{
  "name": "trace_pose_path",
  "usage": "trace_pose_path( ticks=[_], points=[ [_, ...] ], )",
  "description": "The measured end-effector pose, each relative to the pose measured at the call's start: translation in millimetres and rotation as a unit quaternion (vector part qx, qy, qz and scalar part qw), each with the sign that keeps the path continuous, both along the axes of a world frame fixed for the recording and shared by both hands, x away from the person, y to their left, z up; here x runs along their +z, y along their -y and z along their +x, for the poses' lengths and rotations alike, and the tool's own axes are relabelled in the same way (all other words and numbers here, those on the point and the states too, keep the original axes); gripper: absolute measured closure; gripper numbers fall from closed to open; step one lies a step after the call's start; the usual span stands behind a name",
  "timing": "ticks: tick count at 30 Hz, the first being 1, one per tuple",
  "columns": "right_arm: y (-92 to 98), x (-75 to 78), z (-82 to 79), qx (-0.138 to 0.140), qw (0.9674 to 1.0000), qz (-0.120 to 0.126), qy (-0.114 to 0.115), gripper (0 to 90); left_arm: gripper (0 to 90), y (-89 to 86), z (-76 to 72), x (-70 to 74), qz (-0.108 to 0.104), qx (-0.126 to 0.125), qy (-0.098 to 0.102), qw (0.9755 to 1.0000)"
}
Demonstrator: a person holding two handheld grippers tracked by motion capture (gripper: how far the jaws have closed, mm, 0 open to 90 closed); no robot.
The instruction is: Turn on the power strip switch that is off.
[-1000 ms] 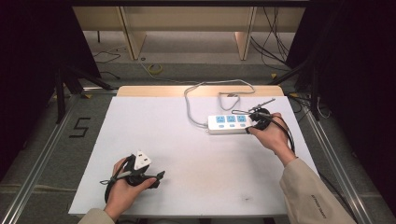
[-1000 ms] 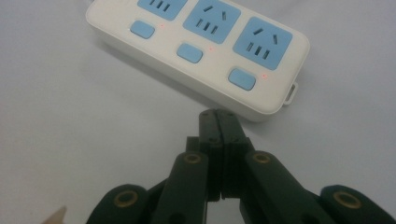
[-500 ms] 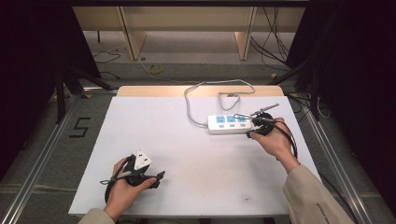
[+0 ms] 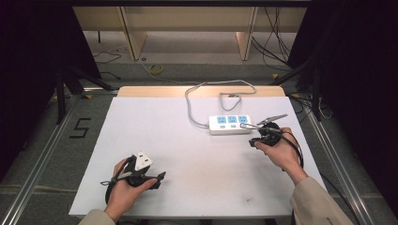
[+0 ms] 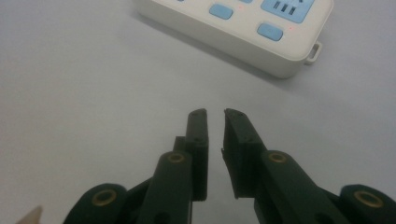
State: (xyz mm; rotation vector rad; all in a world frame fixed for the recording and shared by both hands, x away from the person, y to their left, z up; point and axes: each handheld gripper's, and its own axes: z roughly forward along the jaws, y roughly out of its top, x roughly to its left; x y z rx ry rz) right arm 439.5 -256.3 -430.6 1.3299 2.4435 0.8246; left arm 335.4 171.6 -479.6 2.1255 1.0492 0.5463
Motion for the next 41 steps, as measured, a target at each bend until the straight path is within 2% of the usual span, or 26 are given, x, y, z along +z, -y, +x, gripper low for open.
trace_pose_path(
  ticks=[4, 12, 20, 30, 36, 41],
  points=[
    [5.2, -1.7, -8.0, 0.000, 0.9998, 0.019, -0.001, 75.2, 22.3, -0.4, 0.0, -0.2, -0.001, 0.002, -0.001, 1.0000],
    [11.8, -7.4, -22.6, -0.001, 0.9996, 0.024, 0.014, 68.6, 22.3, -0.3, -0.1, -0.3, -0.001, 0.002, -0.001, 1.0000],
    [15.5, -9.4, -40.3, 0.009, 0.9986, 0.034, 0.041, 64.3, 22.2, -1.4, 0.4, -0.3, 0.001, 0.003, 0.001, 1.0000],
    [17.7, -25.5, -68.5, 0.021, 0.9970, 0.055, 0.050, 58.9, 22.1, -0.9, 0.2, -0.4, 0.001, 0.004, 0.001, 1.0000],
    [17.5, -27.7, -73.5, 0.028, 0.9954, 0.062, 0.068, 56.9, 21.8, -0.8, 0.5, -0.9, 0.002, 0.004, 0.000, 1.0000],
    [17.6, -28.1, -75.1, 0.025, 0.9949, 0.064, 0.074, 56.2, 20.9, -1.9, 2.1, -2.7, 0.006, 0.003, -0.002, 1.0000]
  ],
)
